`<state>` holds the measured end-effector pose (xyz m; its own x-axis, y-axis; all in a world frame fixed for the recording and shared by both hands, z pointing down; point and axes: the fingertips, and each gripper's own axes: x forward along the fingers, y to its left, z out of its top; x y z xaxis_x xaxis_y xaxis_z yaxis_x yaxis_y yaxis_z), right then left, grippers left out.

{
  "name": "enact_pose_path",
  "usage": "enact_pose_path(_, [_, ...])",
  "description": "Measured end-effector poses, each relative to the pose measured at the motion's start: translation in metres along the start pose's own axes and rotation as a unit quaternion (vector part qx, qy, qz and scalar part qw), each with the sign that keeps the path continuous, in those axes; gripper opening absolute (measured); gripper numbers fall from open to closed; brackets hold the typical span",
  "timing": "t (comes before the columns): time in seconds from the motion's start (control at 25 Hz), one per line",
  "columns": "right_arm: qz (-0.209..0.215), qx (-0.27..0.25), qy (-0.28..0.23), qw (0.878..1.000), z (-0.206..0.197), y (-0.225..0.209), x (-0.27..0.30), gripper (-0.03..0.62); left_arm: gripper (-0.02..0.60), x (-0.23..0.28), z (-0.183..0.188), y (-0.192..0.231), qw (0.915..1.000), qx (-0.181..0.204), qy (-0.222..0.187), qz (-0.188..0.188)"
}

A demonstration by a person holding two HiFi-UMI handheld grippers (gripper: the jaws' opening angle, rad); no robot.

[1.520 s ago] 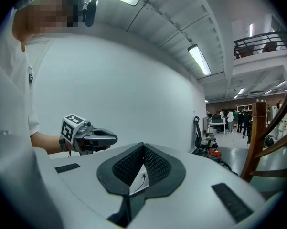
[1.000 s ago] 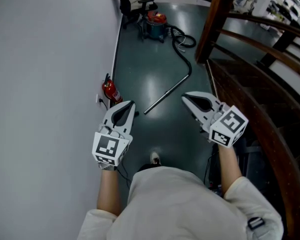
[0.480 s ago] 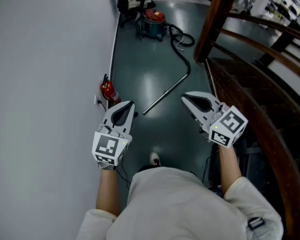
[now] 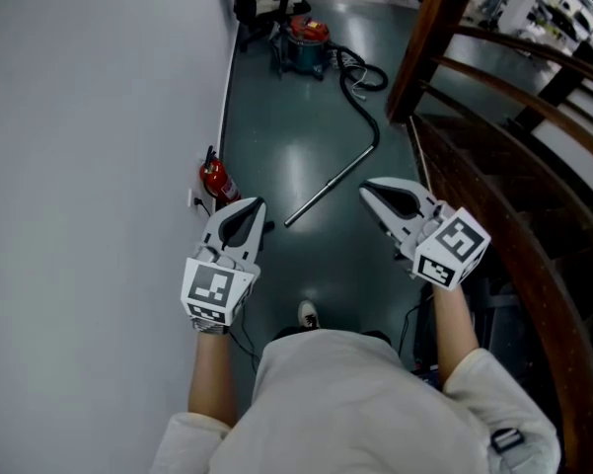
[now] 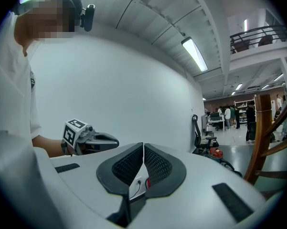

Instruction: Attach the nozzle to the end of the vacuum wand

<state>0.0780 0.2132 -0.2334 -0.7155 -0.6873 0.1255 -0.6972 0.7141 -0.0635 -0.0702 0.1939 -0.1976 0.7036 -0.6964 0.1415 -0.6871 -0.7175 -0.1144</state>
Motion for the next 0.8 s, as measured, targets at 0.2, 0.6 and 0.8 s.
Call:
enact_pose_path(0.2, [-0.010,-0.008,-0.006,1.000,0.005,-0.009,0.002,0.028,-0.001,0.009,0.000,0.006,0.9999,0.009,0.006,-0.005])
enact_pose_path(0.6, [0.008,-0.015,-0.003,1.000,0.002,-0.038,0.011,0.029,-0.001,0.032,-0.006,0.017,0.9995,-0.002,0.026,0.015])
enact_pose_path(0.8, [0.005,-0.035,0.013,0.999,0.000,-0.073,0.018,0.029,-0.002,0.056,-0.004,0.025,0.9988,-0.011,0.033,0.034])
